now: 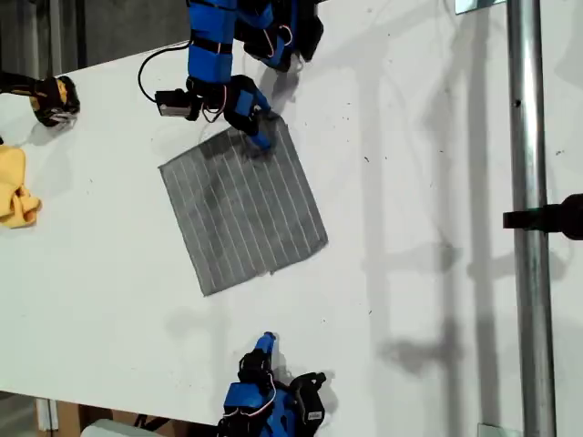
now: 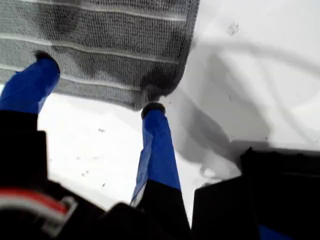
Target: Grasp corners of a towel and fold twice.
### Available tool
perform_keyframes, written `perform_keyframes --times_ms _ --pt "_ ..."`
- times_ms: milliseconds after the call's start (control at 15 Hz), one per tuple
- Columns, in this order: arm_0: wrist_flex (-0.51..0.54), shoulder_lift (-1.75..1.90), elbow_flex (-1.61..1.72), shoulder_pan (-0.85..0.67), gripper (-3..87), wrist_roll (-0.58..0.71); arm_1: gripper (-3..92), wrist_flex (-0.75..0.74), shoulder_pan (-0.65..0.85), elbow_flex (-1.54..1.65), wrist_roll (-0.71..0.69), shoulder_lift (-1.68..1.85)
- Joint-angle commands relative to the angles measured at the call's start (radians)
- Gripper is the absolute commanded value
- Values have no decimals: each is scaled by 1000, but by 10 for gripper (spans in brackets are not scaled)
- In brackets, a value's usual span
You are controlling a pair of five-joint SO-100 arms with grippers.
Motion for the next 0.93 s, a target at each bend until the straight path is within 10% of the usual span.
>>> perform_keyframes --times_ms 0,467,867 --pt "2 5 3 -9 -23 6 353 -48 40 0 -38 -17" --pt "2 5 3 -9 -23 2 302 -118 64 -71 -109 -270" --pt "2 5 3 -8 -23 2 25 -141 31 -104 -118 -287"
